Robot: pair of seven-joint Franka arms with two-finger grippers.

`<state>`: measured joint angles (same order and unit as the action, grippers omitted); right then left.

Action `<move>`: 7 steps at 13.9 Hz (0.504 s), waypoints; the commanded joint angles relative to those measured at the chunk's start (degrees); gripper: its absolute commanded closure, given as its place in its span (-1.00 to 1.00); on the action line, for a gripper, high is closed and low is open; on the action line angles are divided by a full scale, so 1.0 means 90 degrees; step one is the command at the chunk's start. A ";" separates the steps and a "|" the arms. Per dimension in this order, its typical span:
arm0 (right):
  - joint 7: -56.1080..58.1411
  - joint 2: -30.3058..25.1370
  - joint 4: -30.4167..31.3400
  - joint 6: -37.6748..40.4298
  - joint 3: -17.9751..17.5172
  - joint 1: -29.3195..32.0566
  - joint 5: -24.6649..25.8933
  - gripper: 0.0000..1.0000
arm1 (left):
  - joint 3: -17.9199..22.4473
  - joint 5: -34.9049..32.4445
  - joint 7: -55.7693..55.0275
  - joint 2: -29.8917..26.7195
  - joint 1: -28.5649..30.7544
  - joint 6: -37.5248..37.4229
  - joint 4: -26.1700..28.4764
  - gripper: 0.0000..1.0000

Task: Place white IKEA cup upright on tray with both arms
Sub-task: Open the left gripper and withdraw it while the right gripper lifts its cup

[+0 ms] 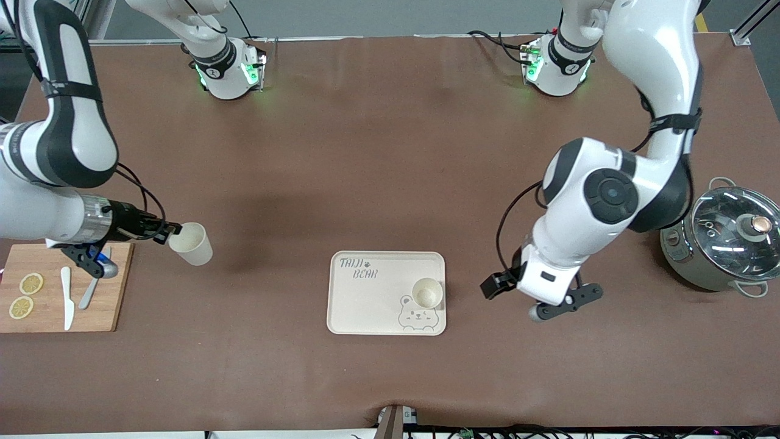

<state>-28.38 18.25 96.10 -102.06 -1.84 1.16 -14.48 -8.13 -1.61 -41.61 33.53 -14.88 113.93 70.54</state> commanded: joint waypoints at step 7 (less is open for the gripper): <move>-0.2293 0.1816 -0.1759 0.0041 0.0038 -0.1016 -0.0090 1.00 | 0.0005 -0.0202 0.1740 -0.1264 0.1222 -0.1700 0.0210 -1.00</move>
<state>-44.36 27.14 88.52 -102.84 -1.85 -6.06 -14.51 -7.96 -1.61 -29.47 24.93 -5.58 101.17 70.62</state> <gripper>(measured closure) 0.982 0.000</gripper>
